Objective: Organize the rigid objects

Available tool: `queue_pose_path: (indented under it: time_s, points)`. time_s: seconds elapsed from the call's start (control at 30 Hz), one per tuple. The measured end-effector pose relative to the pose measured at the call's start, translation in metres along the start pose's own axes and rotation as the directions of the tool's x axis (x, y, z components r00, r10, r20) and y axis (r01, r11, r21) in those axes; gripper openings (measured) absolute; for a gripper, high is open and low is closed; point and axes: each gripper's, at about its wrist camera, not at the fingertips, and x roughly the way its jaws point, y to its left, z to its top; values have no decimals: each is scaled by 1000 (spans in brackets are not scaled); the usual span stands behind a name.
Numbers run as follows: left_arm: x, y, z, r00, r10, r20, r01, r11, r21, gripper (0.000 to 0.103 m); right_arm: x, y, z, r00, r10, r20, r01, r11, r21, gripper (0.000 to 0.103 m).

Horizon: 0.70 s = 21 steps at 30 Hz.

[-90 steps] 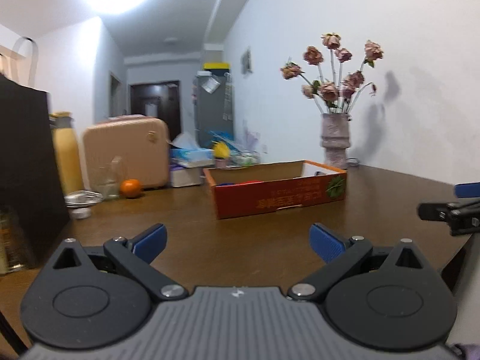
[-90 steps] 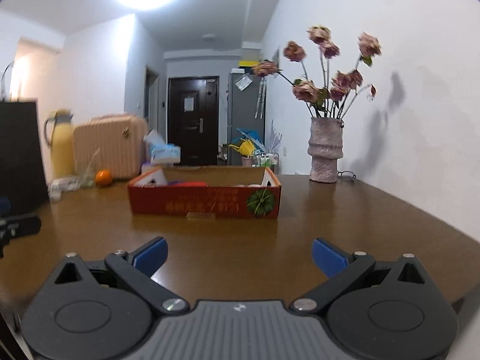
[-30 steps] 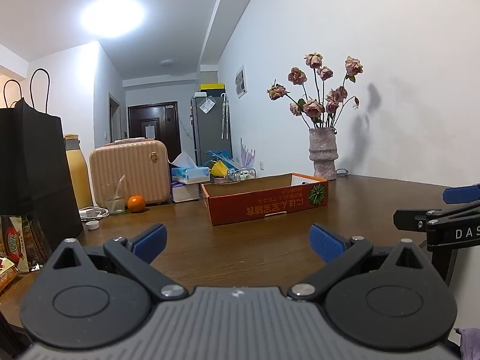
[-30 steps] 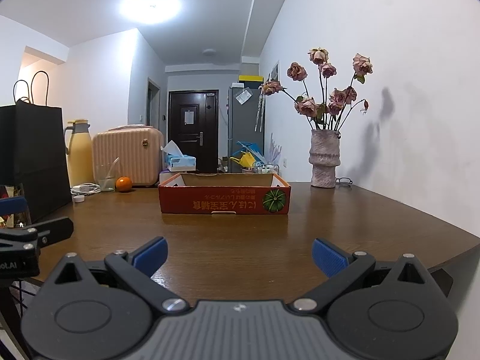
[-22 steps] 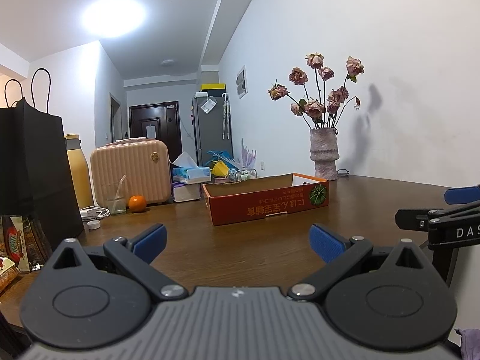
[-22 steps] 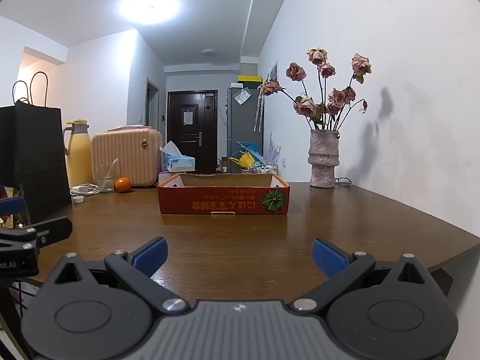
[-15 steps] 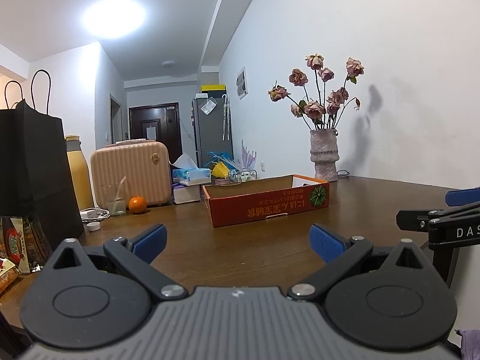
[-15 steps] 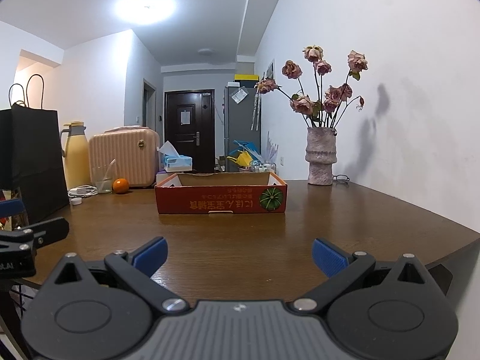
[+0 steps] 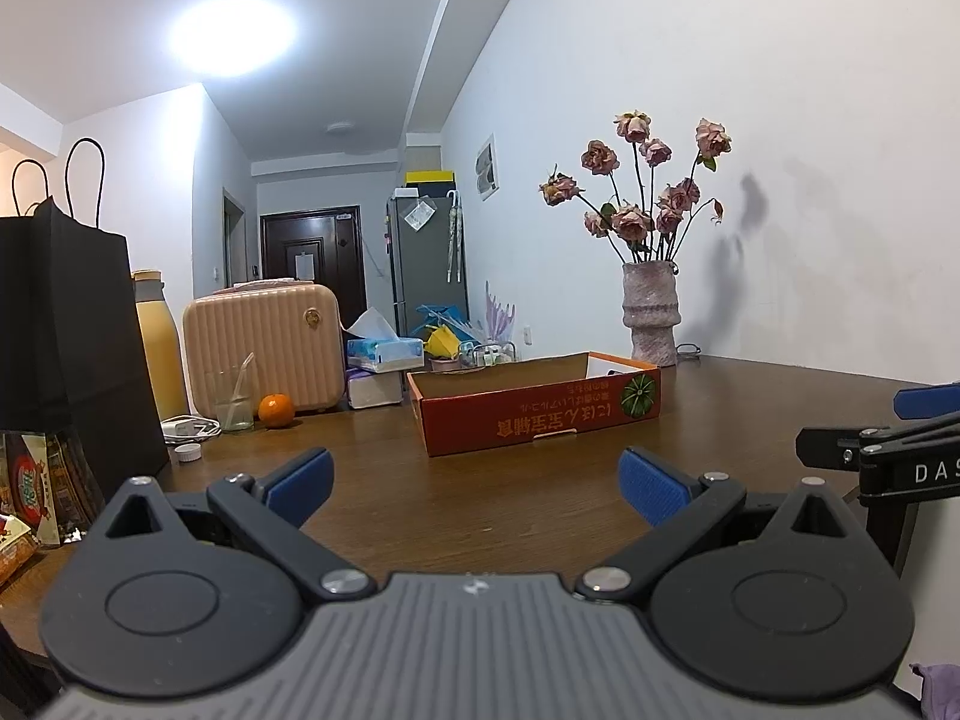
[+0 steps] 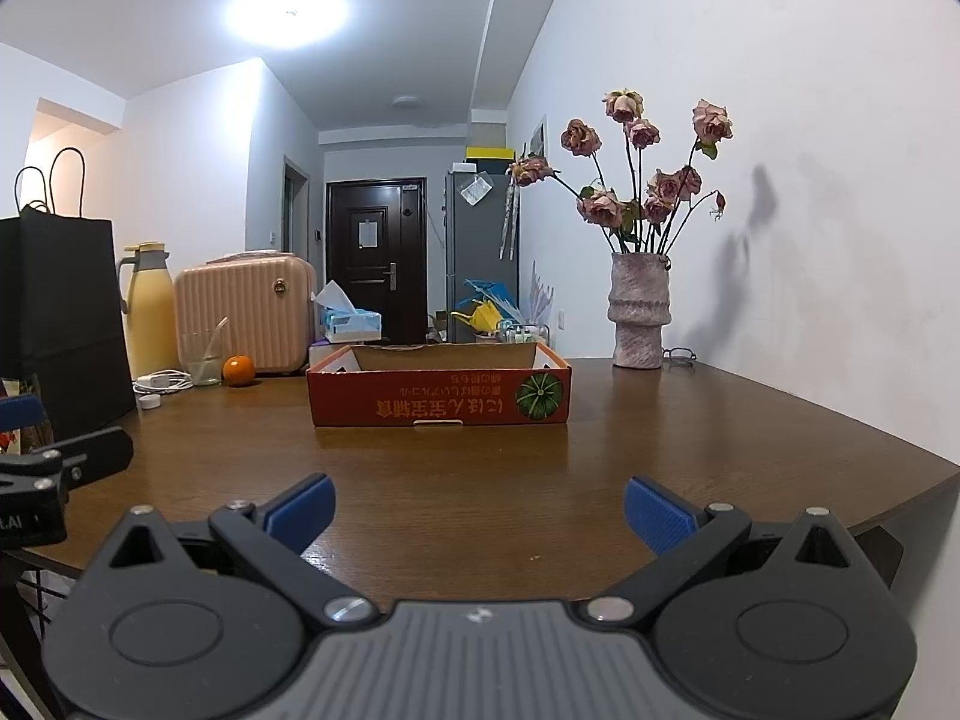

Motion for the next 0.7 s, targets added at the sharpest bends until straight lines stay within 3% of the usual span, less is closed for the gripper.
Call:
queue_pose_path:
  time_s: [0.7]
  points:
    - [-1,-3,-1,999,-45,11,45,999,-18,103,1,-1,-2,1000,-5,-4,5,1000,6,103]
